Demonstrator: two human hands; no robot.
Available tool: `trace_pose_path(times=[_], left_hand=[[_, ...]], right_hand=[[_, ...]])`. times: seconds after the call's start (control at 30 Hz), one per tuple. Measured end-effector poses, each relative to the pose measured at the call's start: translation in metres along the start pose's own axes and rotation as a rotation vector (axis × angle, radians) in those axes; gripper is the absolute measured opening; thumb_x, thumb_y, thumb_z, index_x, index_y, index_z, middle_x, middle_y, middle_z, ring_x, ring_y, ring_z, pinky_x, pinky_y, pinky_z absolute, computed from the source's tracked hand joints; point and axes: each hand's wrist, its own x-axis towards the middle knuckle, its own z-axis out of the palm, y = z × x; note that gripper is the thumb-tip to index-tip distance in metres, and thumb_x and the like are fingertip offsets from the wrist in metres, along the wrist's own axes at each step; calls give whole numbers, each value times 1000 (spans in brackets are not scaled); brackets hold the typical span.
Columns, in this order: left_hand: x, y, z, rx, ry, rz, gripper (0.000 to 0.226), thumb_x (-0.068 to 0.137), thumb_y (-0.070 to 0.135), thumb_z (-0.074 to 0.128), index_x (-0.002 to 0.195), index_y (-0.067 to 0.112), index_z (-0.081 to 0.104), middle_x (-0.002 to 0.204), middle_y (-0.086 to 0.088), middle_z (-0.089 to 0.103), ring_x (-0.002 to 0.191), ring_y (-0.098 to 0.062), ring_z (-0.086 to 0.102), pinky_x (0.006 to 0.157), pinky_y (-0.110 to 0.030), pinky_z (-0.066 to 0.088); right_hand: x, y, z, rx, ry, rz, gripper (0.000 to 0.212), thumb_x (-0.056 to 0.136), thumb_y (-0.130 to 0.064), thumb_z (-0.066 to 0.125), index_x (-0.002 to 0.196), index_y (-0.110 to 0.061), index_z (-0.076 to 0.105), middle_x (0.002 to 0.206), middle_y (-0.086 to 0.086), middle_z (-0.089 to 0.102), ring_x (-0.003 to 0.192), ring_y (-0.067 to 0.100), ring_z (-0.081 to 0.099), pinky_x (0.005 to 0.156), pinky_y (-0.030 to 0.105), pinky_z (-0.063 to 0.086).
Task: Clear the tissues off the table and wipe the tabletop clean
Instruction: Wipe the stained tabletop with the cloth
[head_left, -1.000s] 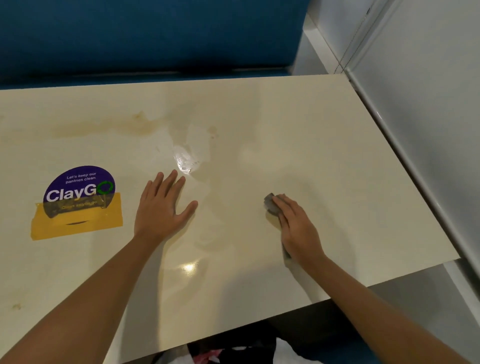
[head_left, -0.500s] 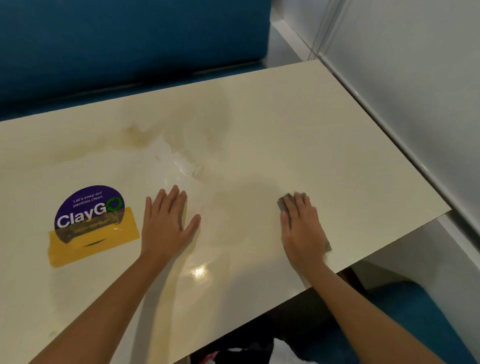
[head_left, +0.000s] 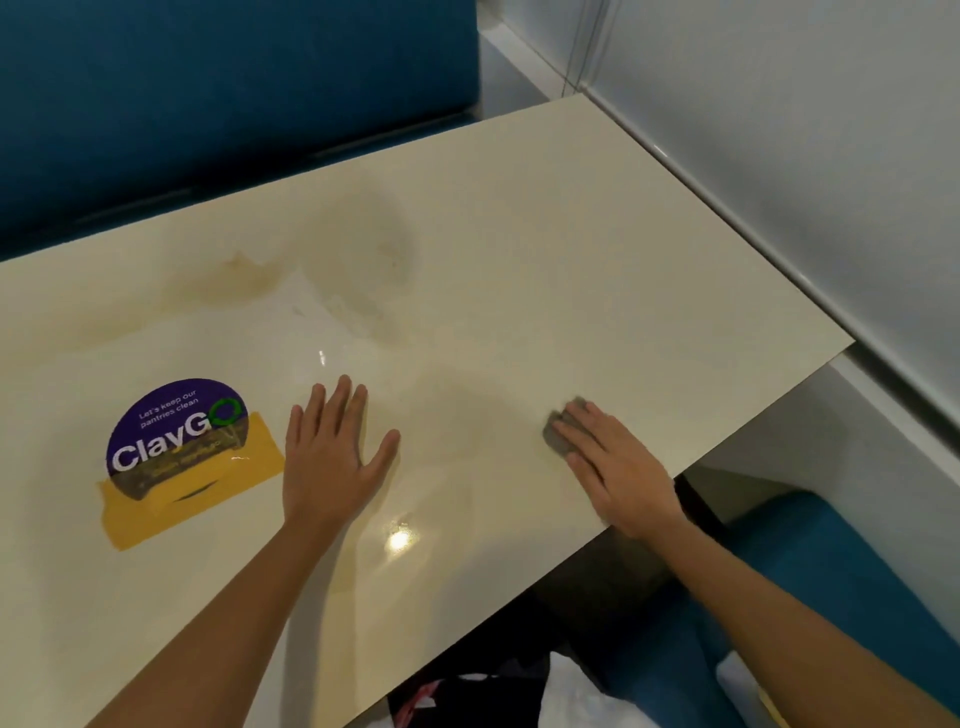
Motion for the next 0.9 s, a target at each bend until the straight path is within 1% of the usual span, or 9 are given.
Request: trace_pose_path(times=[0.07, 0.17, 0.3, 0.47, 0.6, 0.7, 0.77, 0.83, 0.9], left_hand=[[0, 0, 0, 3, 6, 3, 77, 86, 63, 20, 143, 13, 35, 153, -5, 27, 143, -27, 16, 116, -40, 5], [0, 0, 0, 7, 1, 1, 77, 86, 63, 19, 143, 14, 35, 153, -5, 27, 143, -27, 16, 116, -40, 5], [1, 1, 0, 8, 6, 1, 77, 85, 63, 19, 143, 14, 35, 153, -4, 27, 143, -27, 16, 116, -41, 6], [-1, 0, -1, 5, 10, 9, 78, 85, 63, 18, 144, 14, 34, 154, -4, 25, 144, -27, 15, 116, -40, 5], [1, 1, -4, -8, -3, 18, 80, 83, 64, 15, 144, 14, 33, 154, -4, 25, 144, -27, 14, 116, -40, 4], [-3, -11, -11, 20, -4, 53, 75, 85, 60, 18, 140, 16, 41, 150, -2, 34, 142, -25, 21, 115, -39, -2], [-10, -26, -17, 63, -2, 75, 68, 87, 57, 24, 136, 15, 47, 145, -4, 41, 140, -27, 28, 114, -41, -1], [-18, -42, -20, 91, 12, 59, 66, 88, 55, 27, 133, 14, 50, 143, -6, 45, 137, -29, 32, 114, -41, 1], [-23, -57, -23, 64, 22, -6, 69, 87, 57, 26, 135, 13, 49, 144, -6, 43, 138, -28, 31, 115, -39, 1]], right_hand=[[-3, 19, -5, 1, 97, 177, 47, 99, -38, 21, 143, -23, 30, 149, -4, 32, 141, 6, 14, 116, 31, 14], [3, 17, -5, 12, 207, 445, 51, 97, -33, 19, 141, -14, 37, 148, 6, 35, 140, 19, 22, 115, 31, 16], [14, -18, 11, -132, 196, 578, 50, 100, -28, 15, 143, -8, 30, 150, 12, 29, 141, 27, 20, 115, 38, 18], [27, -77, 30, -112, 140, 494, 60, 93, -31, 3, 144, -12, 28, 150, 9, 30, 142, 26, 19, 116, 34, 13], [27, -125, 39, -2, 142, 298, 45, 95, -28, 31, 135, -14, 47, 141, 6, 46, 134, 24, 38, 109, 30, 22], [17, -108, 26, 37, 65, 54, 43, 95, -36, 37, 134, -23, 48, 143, -5, 44, 136, 11, 32, 110, 24, 27], [22, -79, 16, -1, 12, -69, 44, 95, -41, 37, 137, -27, 45, 145, -8, 40, 137, 6, 29, 111, 27, 31], [33, -59, 11, -52, 12, -43, 47, 96, -42, 31, 140, -26, 39, 147, -5, 37, 139, 11, 26, 113, 35, 27], [46, -59, 13, -26, 70, 122, 48, 98, -39, 27, 142, -23, 35, 150, -2, 31, 141, 15, 21, 116, 32, 13]])
